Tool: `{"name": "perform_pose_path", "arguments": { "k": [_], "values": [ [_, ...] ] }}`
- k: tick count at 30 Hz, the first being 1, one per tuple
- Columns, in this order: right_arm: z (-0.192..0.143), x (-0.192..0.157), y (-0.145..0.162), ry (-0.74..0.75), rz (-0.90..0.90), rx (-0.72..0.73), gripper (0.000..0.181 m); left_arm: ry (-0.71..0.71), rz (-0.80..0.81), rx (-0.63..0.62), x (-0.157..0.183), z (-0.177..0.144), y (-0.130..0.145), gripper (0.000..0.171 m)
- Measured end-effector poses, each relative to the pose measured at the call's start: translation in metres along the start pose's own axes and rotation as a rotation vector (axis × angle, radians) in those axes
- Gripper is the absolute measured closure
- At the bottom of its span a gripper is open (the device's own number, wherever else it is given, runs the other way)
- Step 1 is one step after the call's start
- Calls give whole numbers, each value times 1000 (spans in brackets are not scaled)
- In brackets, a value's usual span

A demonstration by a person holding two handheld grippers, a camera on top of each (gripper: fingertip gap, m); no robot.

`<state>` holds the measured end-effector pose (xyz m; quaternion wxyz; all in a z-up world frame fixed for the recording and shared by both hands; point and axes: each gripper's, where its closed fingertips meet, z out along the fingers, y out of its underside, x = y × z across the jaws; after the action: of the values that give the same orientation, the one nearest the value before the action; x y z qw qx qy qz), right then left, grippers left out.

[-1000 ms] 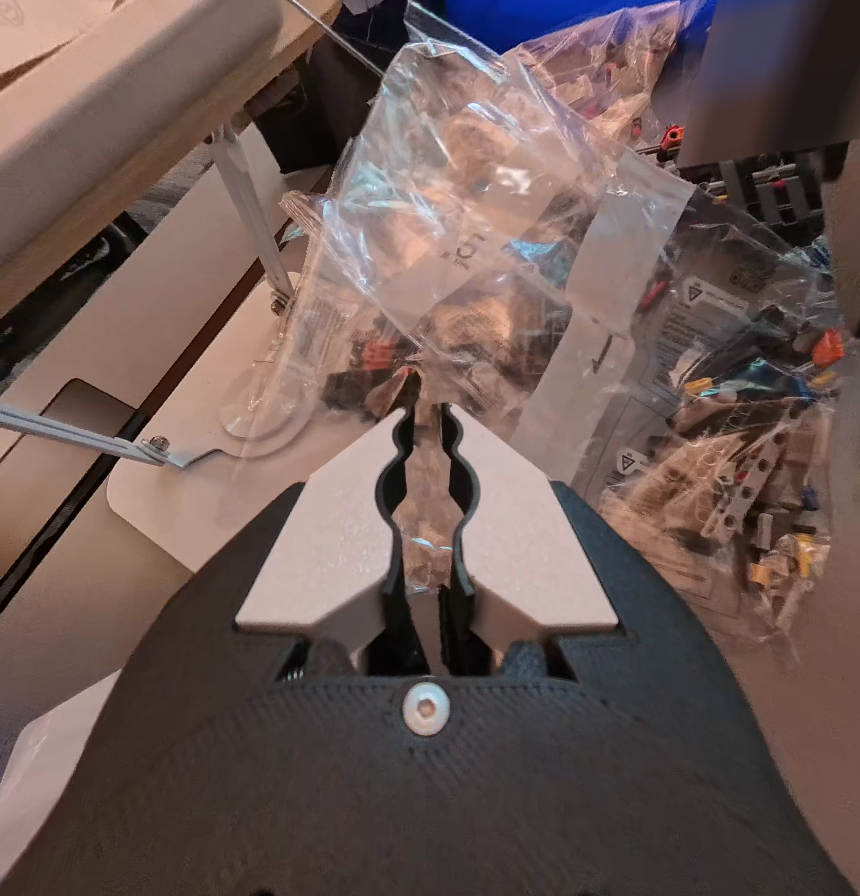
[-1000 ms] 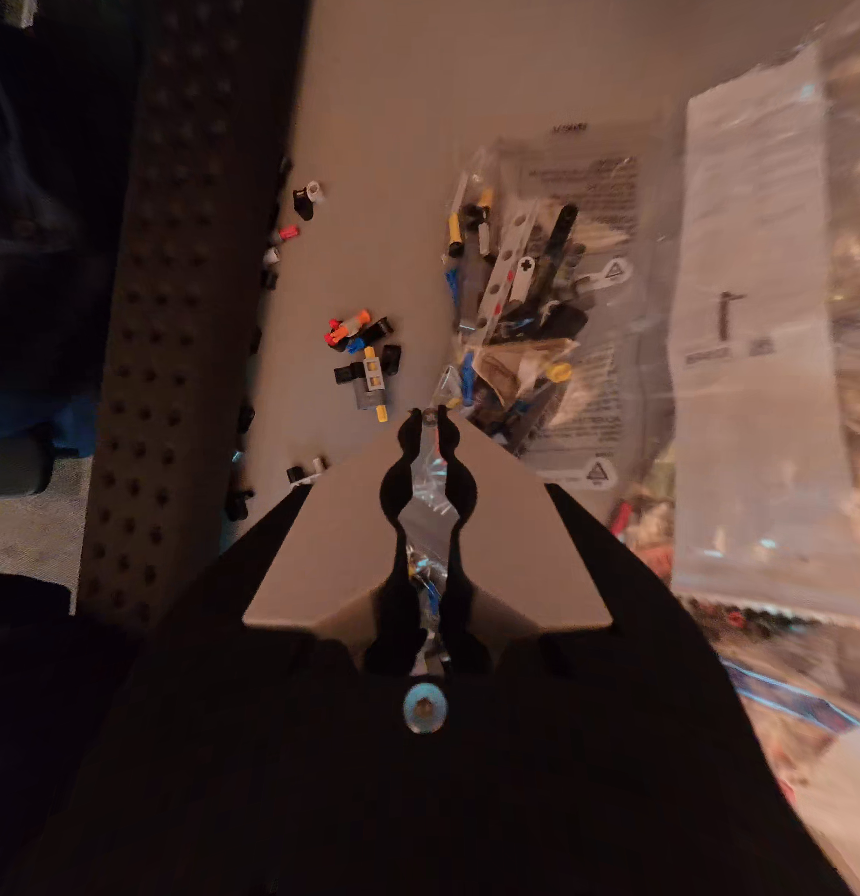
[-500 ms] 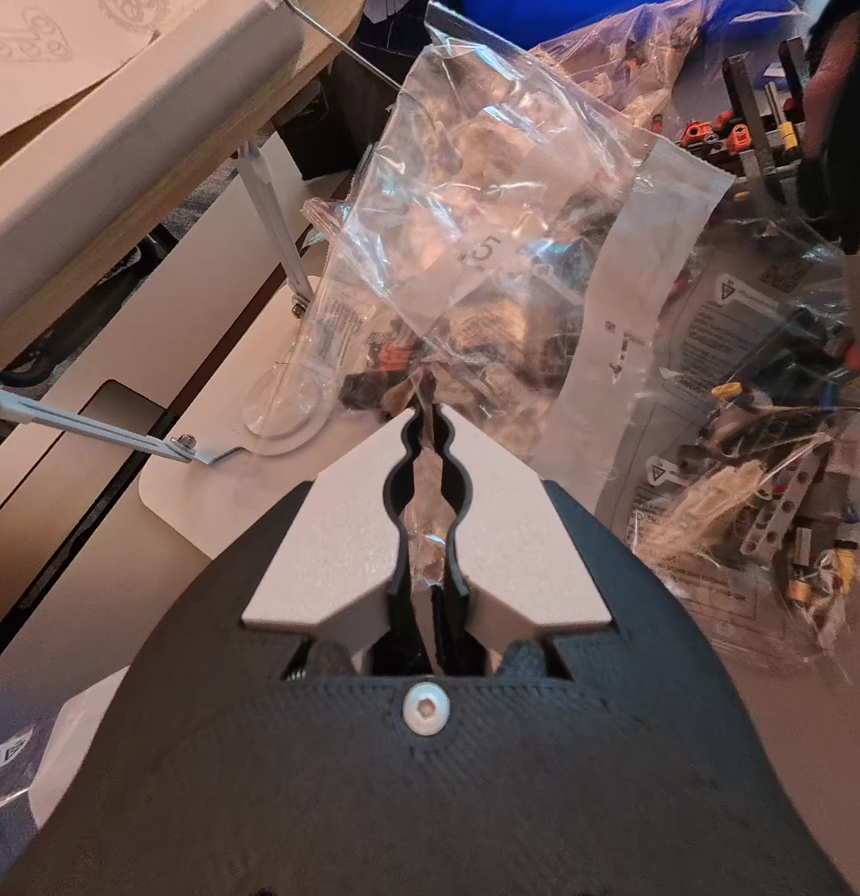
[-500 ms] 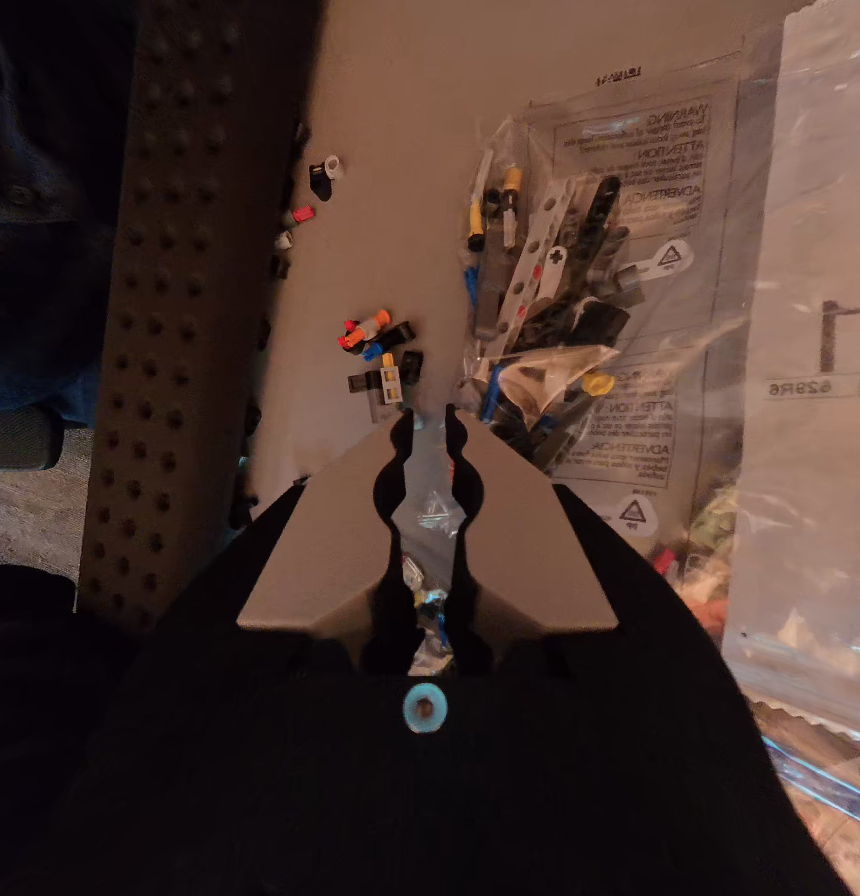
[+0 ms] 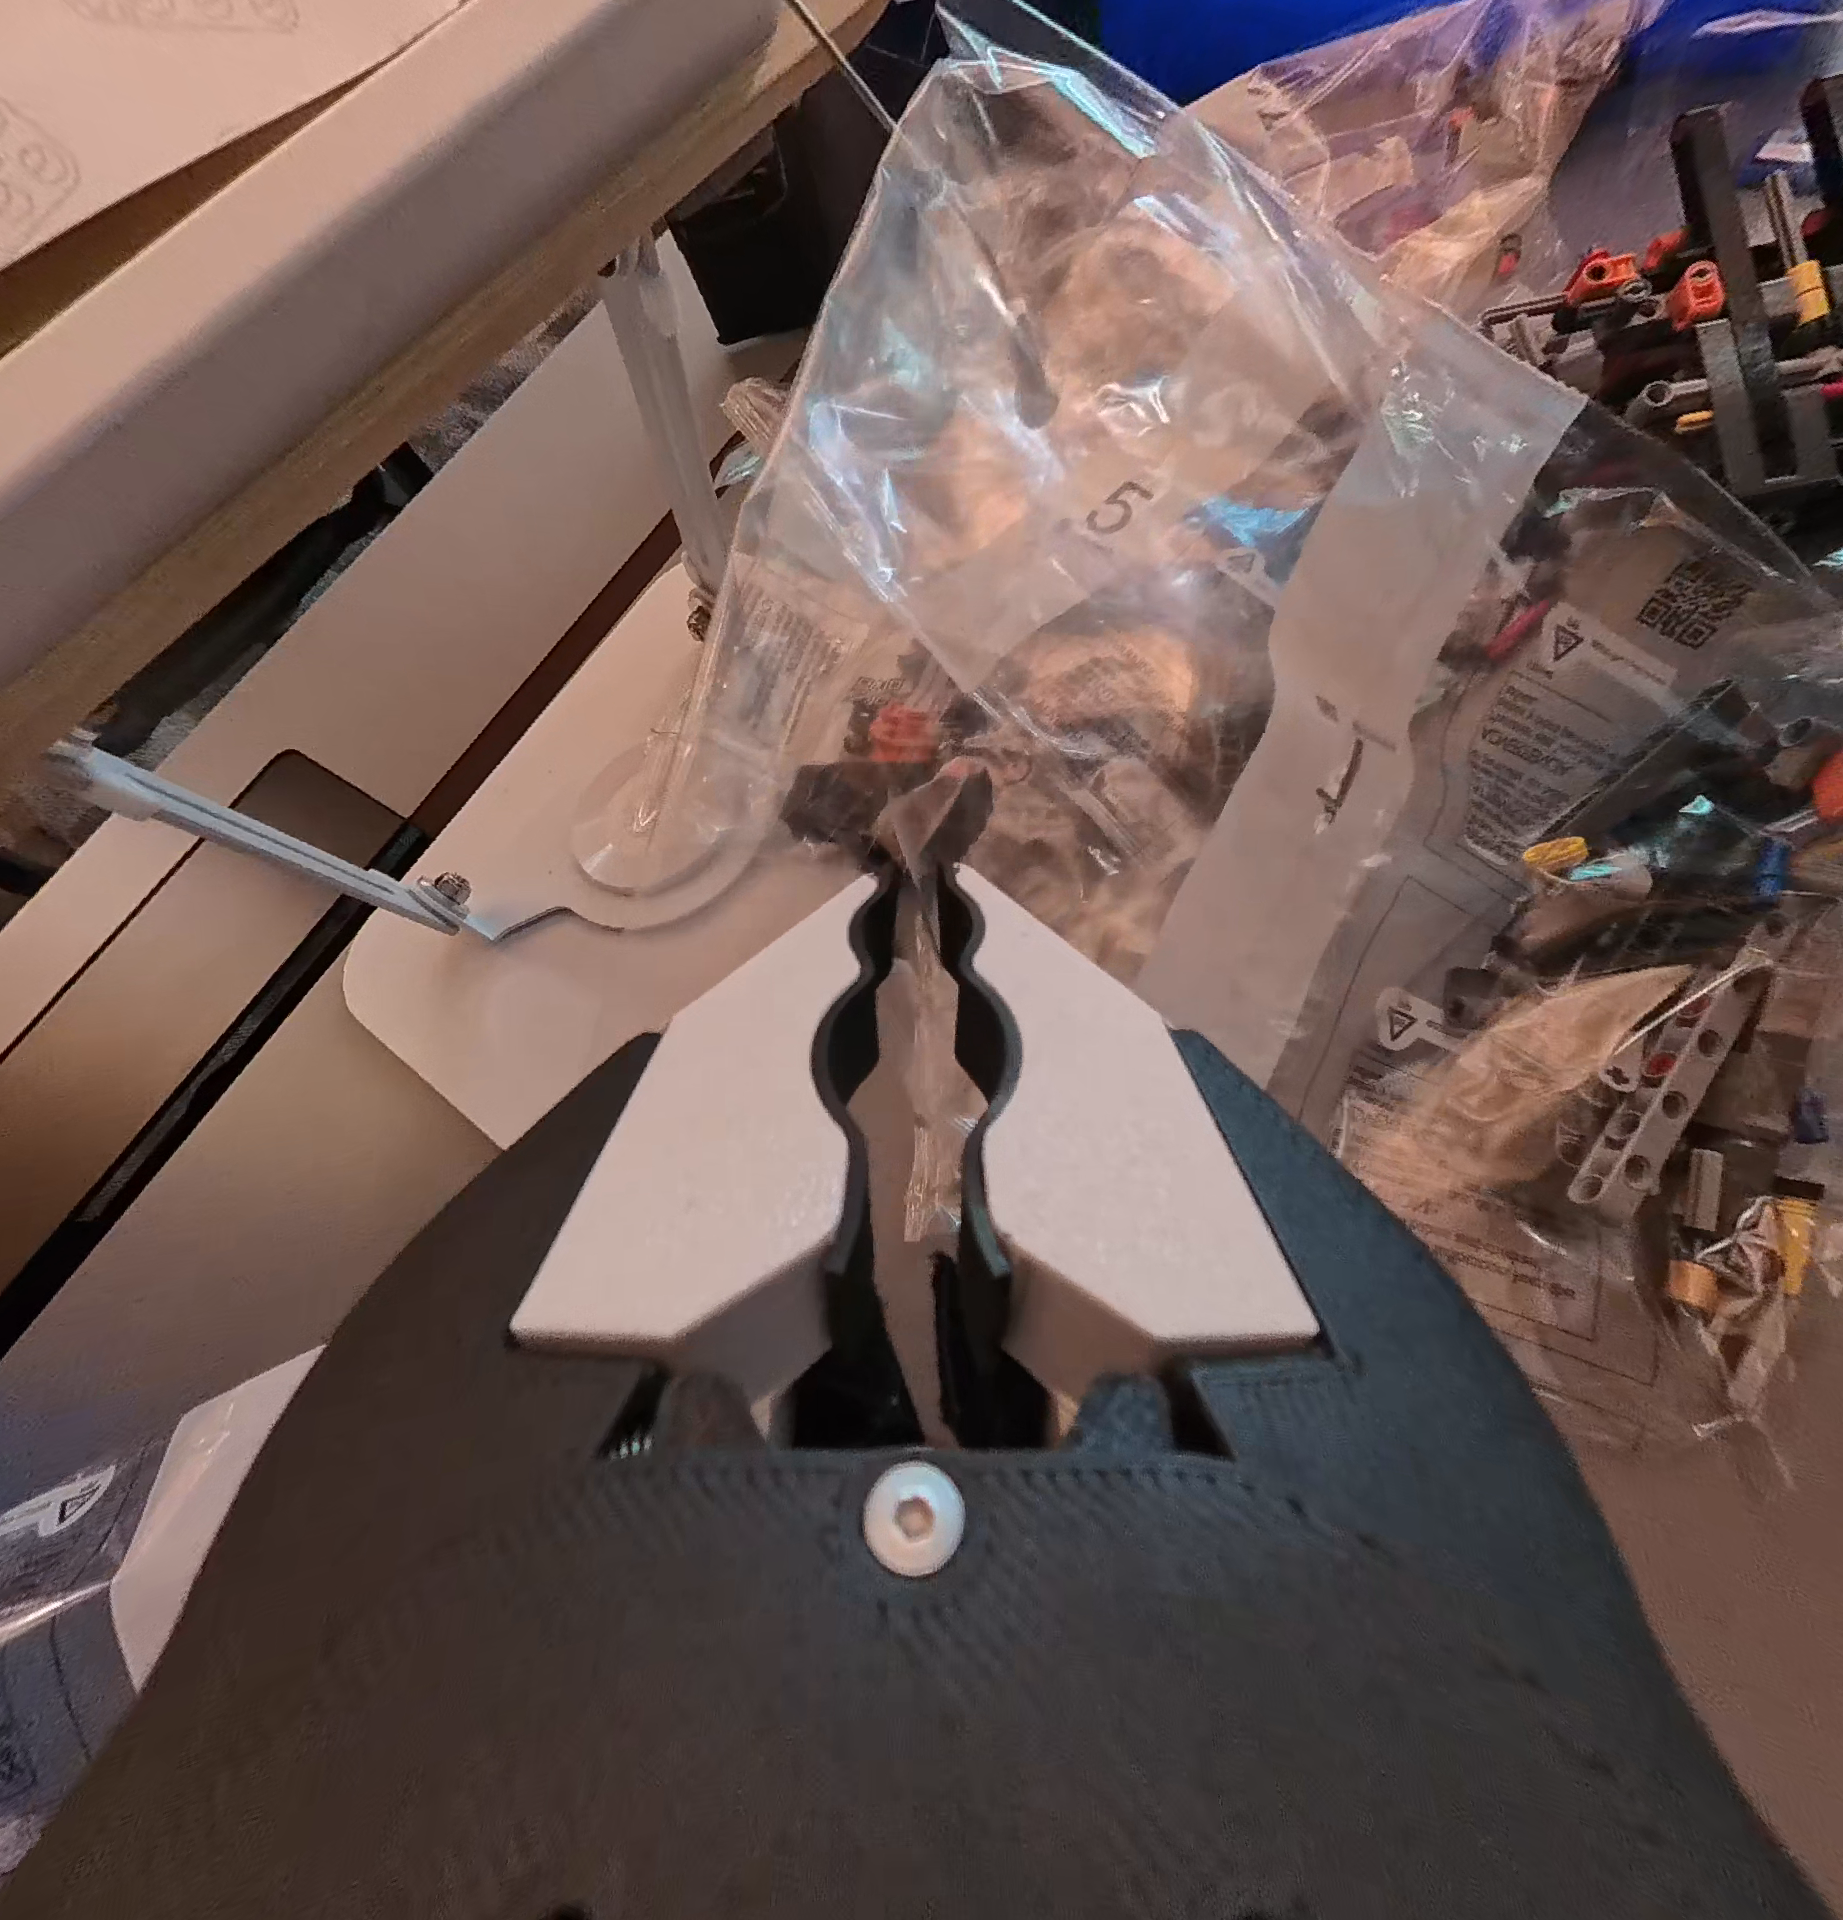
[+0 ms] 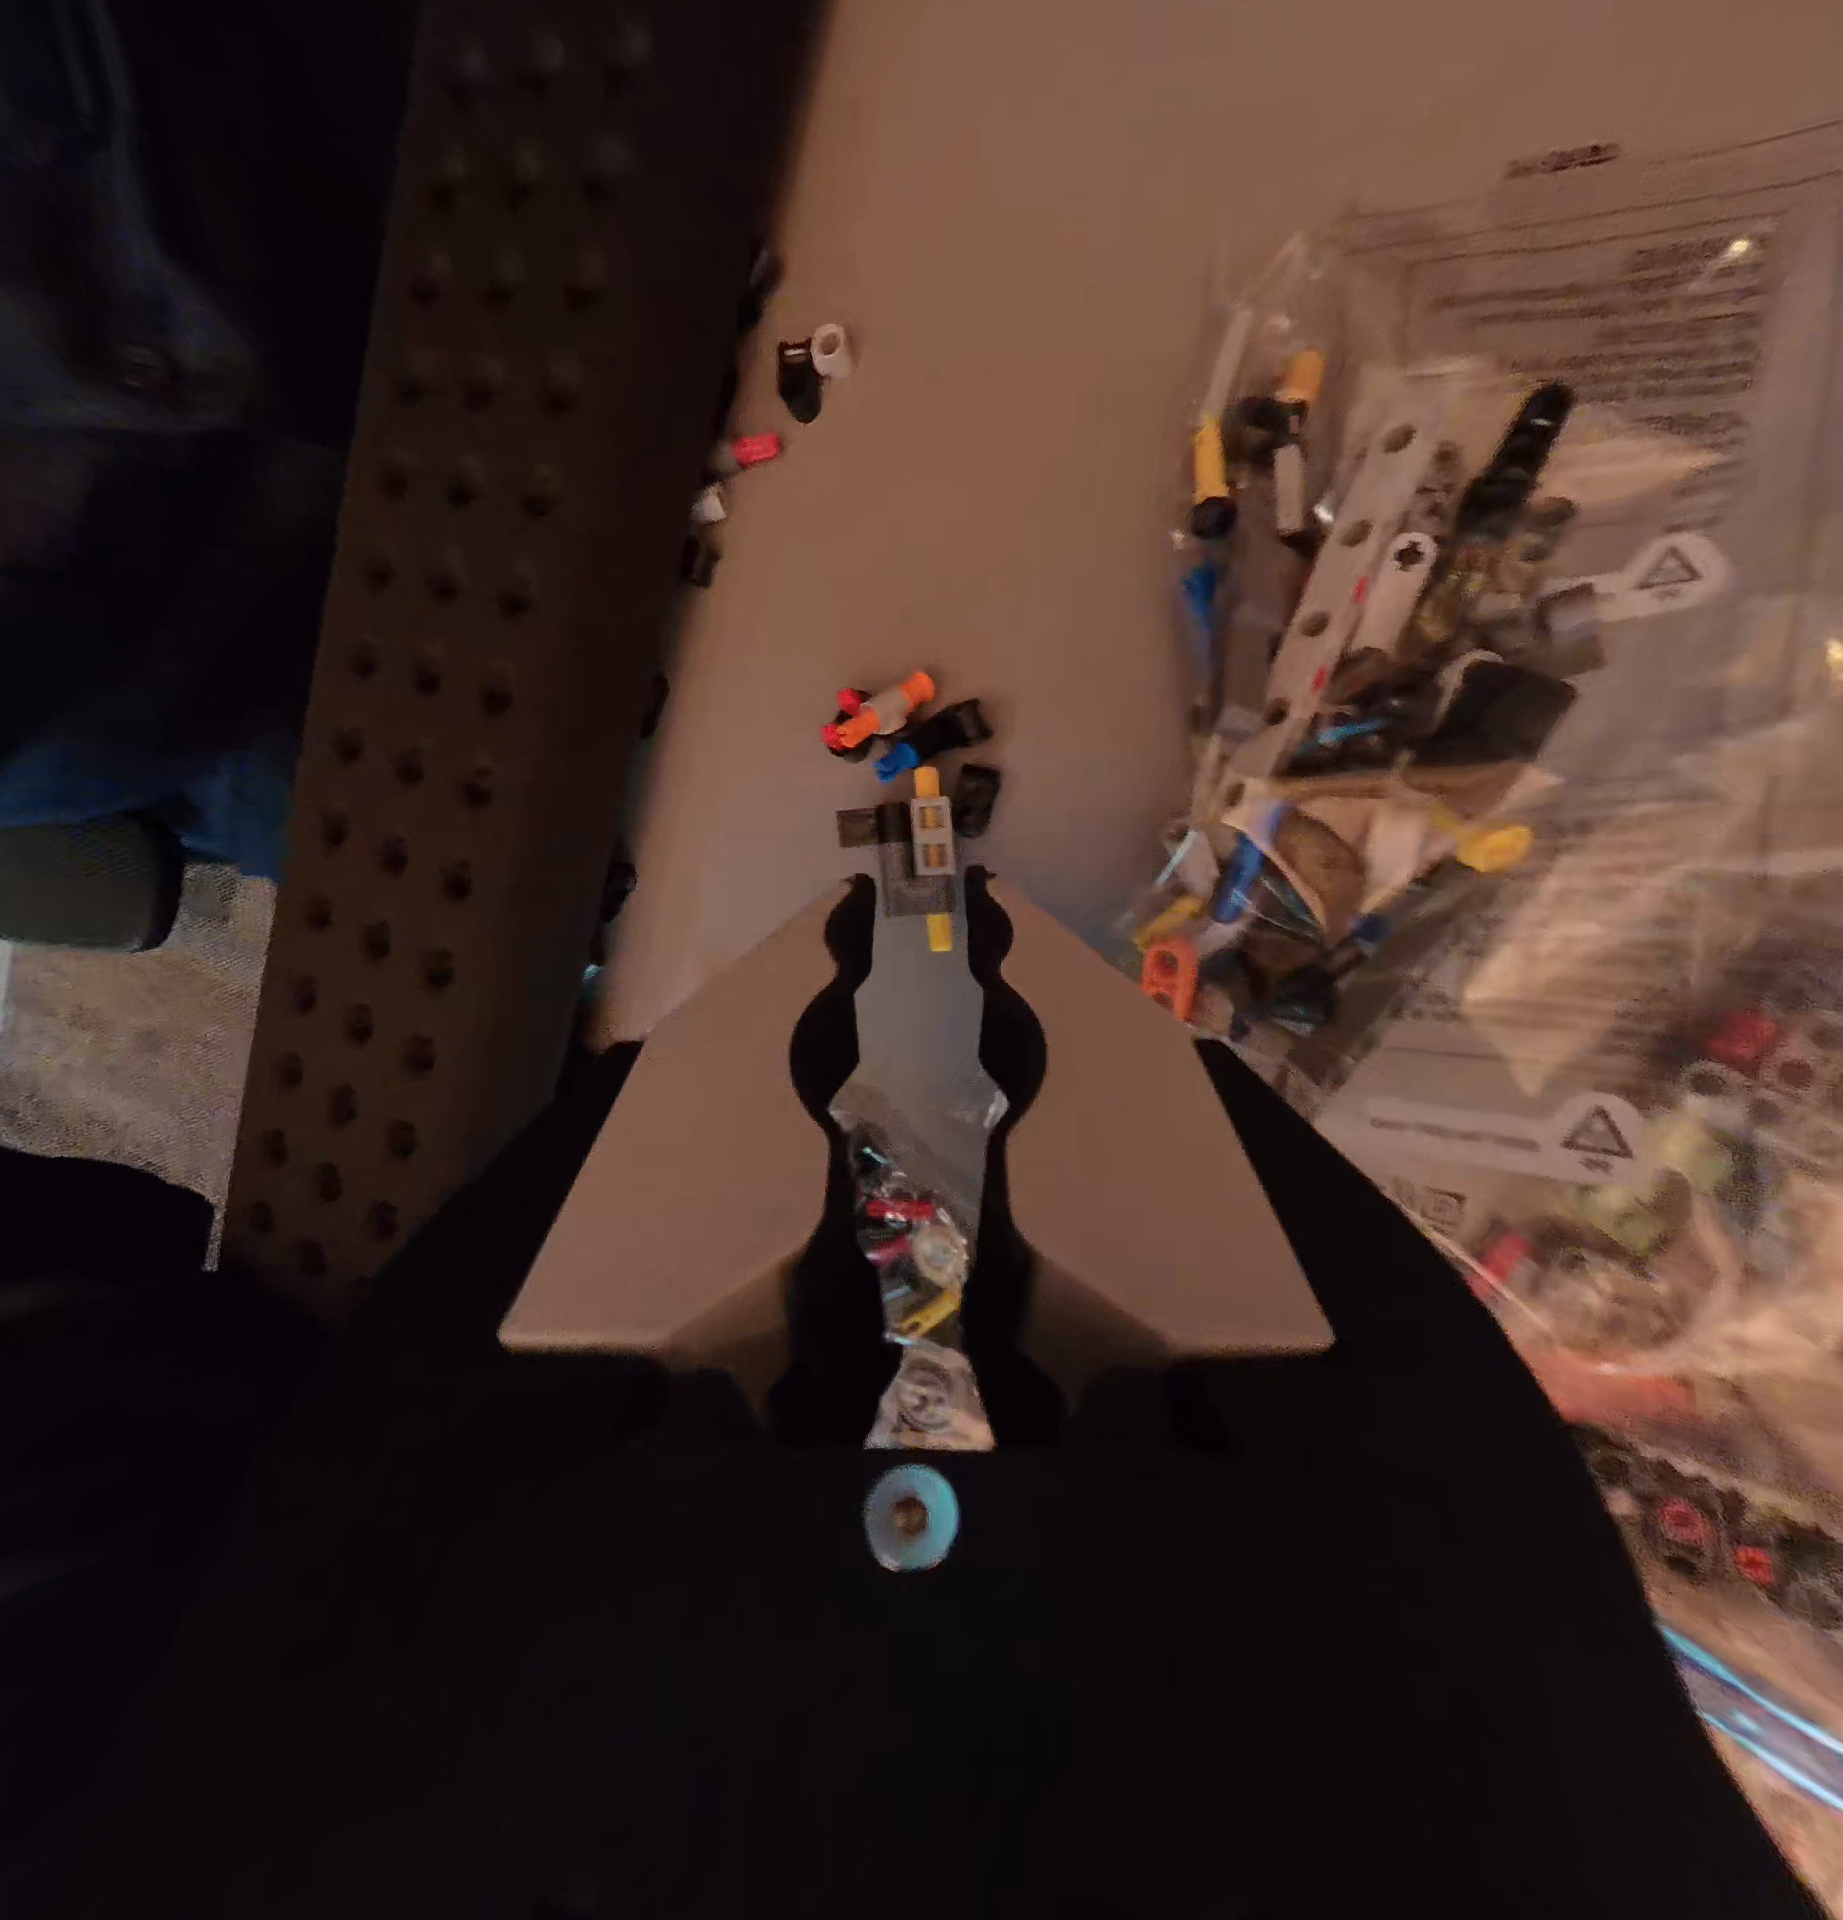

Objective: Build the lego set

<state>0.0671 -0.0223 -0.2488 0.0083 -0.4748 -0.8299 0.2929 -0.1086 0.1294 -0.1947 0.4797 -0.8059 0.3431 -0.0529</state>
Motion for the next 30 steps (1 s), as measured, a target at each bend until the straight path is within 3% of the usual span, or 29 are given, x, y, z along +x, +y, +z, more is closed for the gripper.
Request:
{"name": "perform_pose_path", "arguments": {
  "k": [7,13,21,30],
  "values": [
    [11,-10,1,-33,-14,-47,156,-5,5,-7,0,1,1,163],
    [18,-6,5,-15,-18,-88,171,-7,8,-10,0,1,1,163],
    [5,5,0,44,-13,-18,175,-16,19,3,1,-1,-3,159],
    [-20,11,-14,77,-5,146,175,-95,56,100,-5,-15,-28,145]
  ]
}}
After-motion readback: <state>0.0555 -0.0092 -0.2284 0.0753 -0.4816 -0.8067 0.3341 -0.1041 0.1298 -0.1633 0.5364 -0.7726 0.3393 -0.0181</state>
